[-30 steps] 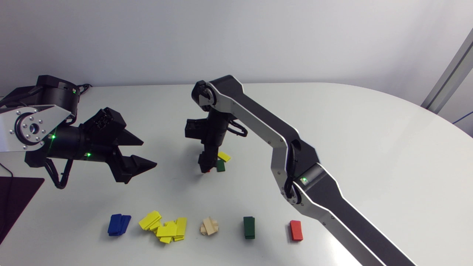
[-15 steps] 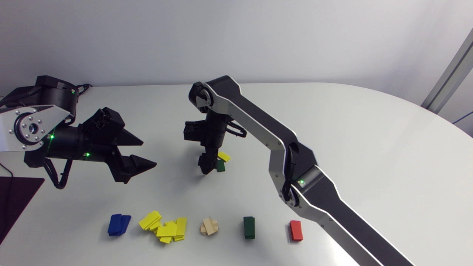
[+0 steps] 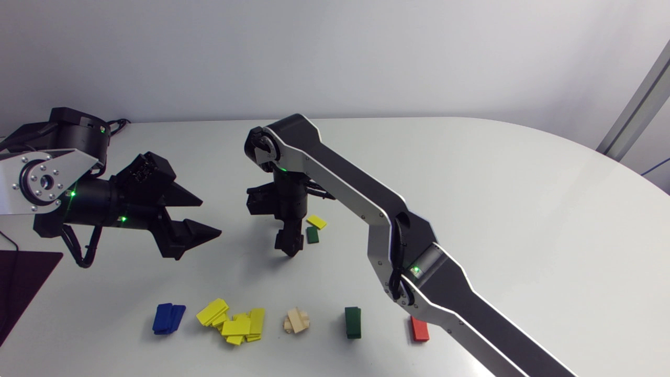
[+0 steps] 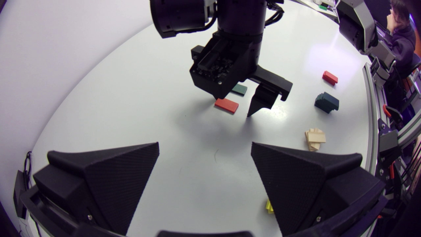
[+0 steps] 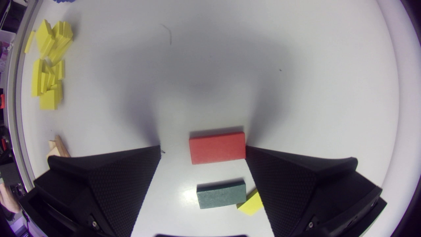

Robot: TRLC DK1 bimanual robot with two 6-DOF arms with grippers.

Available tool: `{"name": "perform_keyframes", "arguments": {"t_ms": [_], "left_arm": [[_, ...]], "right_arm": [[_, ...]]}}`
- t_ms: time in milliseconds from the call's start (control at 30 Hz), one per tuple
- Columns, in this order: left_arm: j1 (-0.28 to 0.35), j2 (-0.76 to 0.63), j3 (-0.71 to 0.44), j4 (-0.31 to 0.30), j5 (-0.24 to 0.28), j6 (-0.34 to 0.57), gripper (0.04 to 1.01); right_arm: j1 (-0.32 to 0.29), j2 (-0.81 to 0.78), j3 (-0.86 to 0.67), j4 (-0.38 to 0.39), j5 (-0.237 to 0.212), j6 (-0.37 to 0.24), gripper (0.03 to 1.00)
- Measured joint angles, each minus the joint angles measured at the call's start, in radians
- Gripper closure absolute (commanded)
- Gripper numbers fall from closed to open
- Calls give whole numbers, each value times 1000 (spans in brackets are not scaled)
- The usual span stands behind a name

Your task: Take domino bricks one by one from the mixed stack on the table and place each onto the existing stack of the same color.

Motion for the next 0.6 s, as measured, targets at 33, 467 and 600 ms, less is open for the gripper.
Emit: {"name": "perform_keyframes", "arguments": {"t_ms": [33, 467, 600], "left_arm": [[0, 0, 0, 0, 0, 0, 52], [2, 0, 0, 0, 1, 0, 52], [3, 0, 0, 0, 1, 0, 52]], "right_arm": [[0, 0, 0, 0, 0, 0, 200], [0, 0, 4, -9, 4, 2, 934], [2, 0, 4, -10, 5, 6, 1002]]}}
